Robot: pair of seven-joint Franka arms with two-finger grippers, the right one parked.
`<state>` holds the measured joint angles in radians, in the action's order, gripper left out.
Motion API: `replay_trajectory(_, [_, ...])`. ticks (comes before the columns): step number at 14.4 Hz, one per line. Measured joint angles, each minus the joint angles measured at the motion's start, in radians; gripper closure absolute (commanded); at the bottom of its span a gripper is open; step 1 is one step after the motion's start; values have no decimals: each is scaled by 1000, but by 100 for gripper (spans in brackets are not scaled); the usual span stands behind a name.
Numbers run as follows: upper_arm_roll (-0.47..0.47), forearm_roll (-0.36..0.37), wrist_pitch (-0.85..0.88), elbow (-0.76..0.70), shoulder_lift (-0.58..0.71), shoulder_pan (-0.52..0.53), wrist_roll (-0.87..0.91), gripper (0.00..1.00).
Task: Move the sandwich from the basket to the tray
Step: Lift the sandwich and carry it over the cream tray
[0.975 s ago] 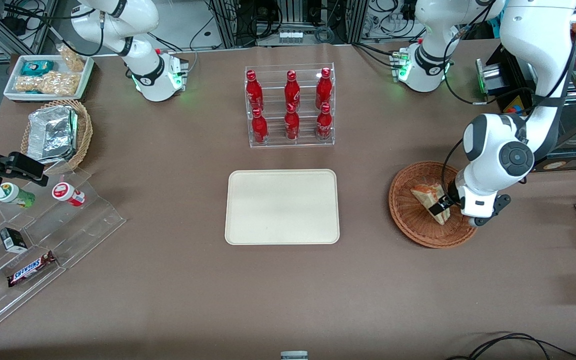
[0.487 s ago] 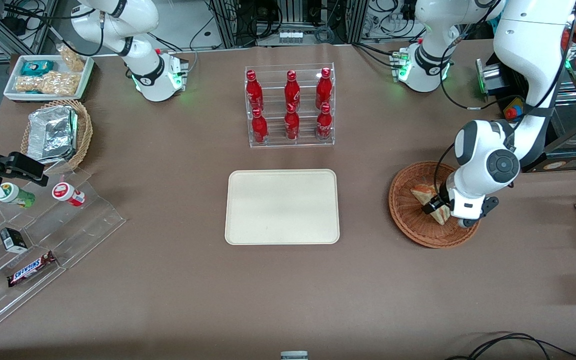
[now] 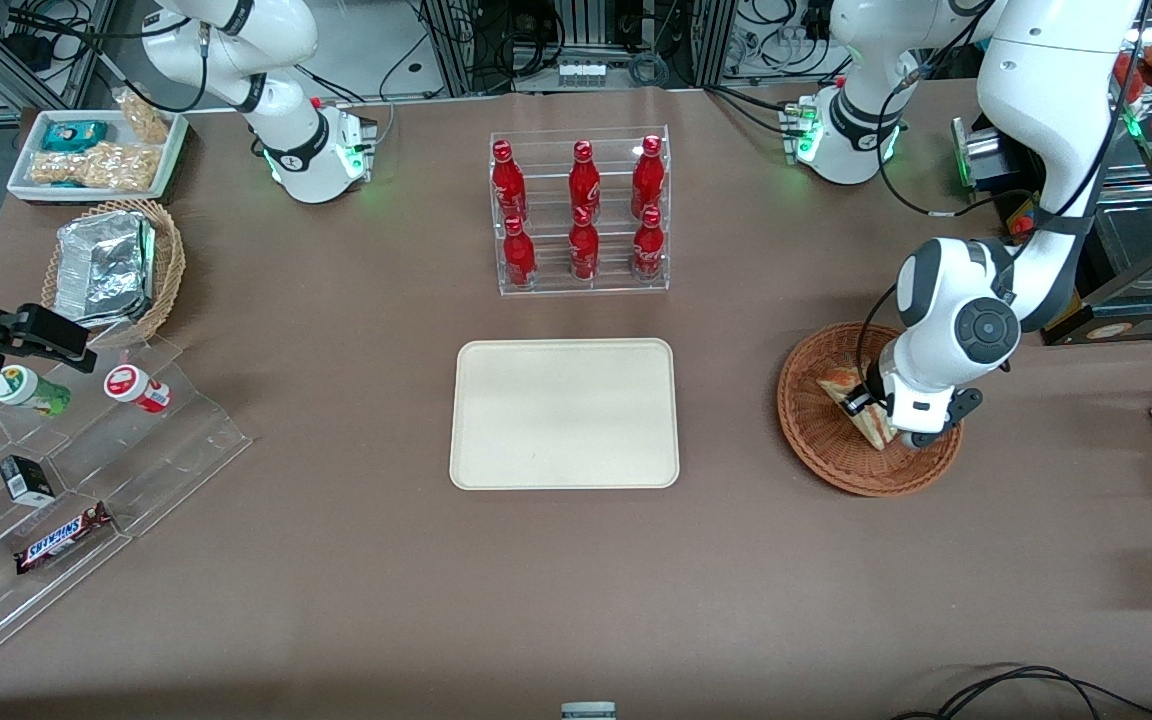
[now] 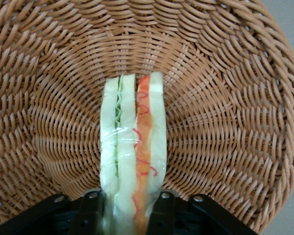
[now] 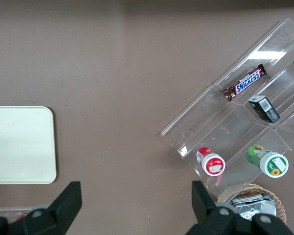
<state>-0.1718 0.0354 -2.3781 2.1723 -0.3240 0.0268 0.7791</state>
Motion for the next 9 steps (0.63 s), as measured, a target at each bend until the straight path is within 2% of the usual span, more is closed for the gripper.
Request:
replay_trajectory(2, [0, 2, 72, -42, 13, 0, 0, 94])
replay_trajectory(5, [-3, 3, 288, -192, 47, -30, -2, 94])
replay_trajectory(7, [-6, 3, 409, -305, 55, -97, -1, 93])
replay_trajectory(9, [-9, 3, 444, -364, 45, -199, 3, 94])
